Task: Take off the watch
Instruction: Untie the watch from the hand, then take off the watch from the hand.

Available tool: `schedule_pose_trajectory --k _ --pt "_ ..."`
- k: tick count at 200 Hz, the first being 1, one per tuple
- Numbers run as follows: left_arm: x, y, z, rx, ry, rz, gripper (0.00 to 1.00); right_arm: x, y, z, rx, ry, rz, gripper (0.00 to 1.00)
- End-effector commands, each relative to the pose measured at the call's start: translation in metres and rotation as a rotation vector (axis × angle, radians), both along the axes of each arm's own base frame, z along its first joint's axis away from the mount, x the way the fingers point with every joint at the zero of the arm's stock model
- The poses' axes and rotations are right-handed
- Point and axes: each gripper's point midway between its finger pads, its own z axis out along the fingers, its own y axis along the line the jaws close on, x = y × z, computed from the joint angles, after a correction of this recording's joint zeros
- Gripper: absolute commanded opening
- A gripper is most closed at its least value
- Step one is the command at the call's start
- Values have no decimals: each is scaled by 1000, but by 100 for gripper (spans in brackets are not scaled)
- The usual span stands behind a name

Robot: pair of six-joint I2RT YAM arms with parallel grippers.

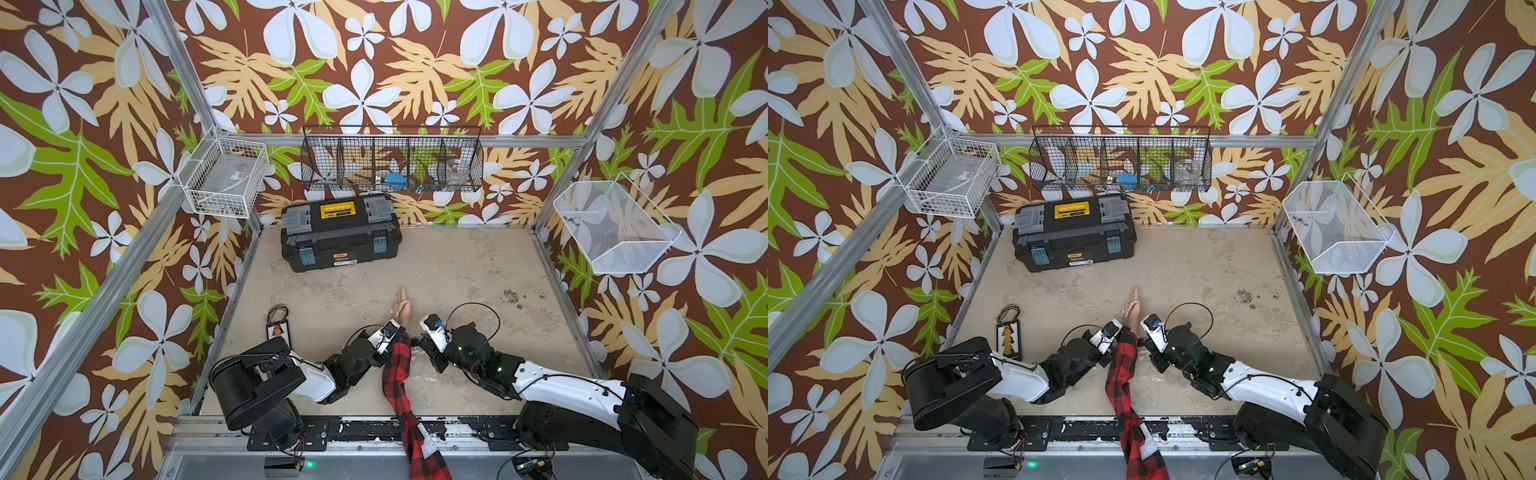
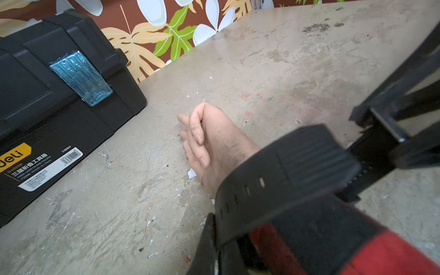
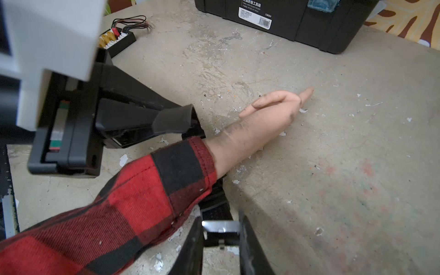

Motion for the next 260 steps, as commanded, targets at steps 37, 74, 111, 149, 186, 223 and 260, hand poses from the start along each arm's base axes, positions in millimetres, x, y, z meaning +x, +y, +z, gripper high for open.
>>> schedule_pose_trajectory --k 37,74,111,149,186,223,260 --pt "0 1 13 -113 52 34 10 14 -5 17 31 17 -112 43" --pt "-2 -2 19 -173 97 35 18 18 -8 34 59 90 -196 57" --pt "-5 -1 20 -208 127 34 21 12 -5 37 64 253 -297 63" --pt "-7 0 18 -221 153 44 12 1 -4 8 -4 412 -392 71" --pt "-9 9 21 -235 144 60 5 -1 1 -20 -66 478 -418 79" --pt "-11 18 24 -241 138 76 3 1 18 -44 -93 532 -395 82" --pt "-13 25 26 -246 138 87 0 11 24 -65 -154 542 -424 81"
